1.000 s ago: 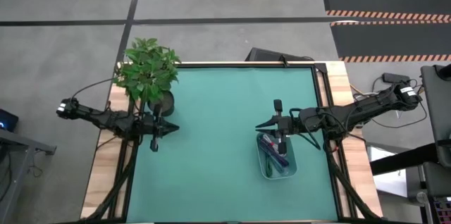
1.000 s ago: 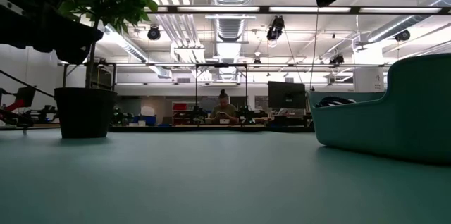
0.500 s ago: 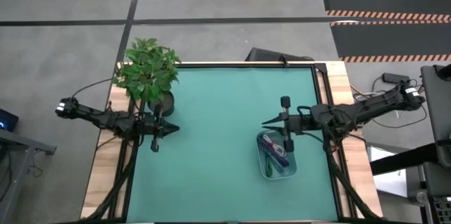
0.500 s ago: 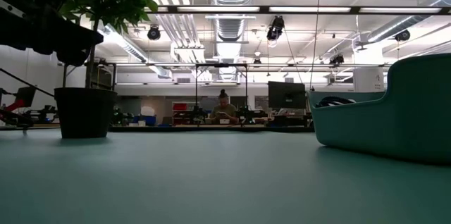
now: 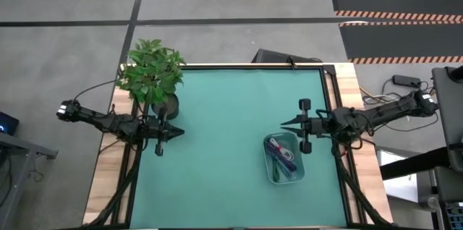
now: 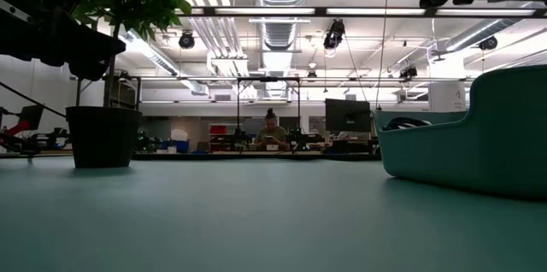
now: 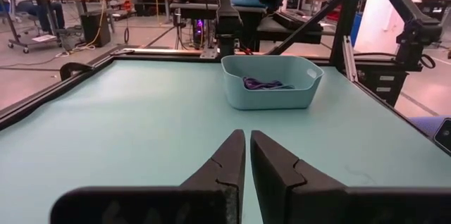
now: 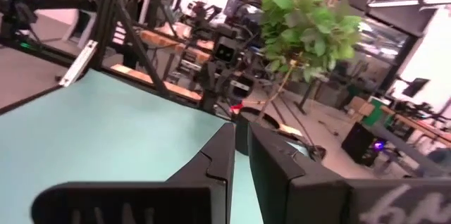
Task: Pick and place USB-C Cables
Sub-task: Return to Home Position
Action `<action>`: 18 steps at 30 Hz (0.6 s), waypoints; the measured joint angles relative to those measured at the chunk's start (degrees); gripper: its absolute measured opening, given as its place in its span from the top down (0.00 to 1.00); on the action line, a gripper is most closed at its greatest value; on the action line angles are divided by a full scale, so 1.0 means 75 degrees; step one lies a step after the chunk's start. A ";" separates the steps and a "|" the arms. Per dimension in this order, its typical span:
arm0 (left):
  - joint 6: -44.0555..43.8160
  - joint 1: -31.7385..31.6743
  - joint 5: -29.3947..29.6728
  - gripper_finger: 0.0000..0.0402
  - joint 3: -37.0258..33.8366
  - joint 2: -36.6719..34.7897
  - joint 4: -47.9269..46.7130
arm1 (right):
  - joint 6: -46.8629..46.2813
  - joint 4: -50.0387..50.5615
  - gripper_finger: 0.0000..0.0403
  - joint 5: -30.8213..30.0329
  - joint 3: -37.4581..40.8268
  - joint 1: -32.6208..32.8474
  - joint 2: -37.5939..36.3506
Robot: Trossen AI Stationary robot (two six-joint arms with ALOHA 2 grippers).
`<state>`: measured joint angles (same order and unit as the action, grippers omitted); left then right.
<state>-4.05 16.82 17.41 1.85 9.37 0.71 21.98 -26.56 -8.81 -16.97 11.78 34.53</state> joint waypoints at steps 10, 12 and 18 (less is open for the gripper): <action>0.0000 0.0000 0.0000 0.98 0.0000 0.0099 0.0023 | 0.0414 0.0454 0.92 0.0366 0.0466 -0.0845 -0.1715; 0.0000 0.0000 -0.0003 0.98 0.0000 0.0097 0.0023 | 0.0431 0.0830 0.92 0.0629 0.0466 -0.1055 -0.2092; 0.0000 0.0000 -0.0003 0.98 0.0002 0.0087 0.0024 | 0.0568 0.1958 0.92 0.0965 0.0493 -0.1552 -0.3231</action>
<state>-4.05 16.82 17.39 1.86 10.02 0.89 26.24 -11.87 -1.57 -13.27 0.14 10.30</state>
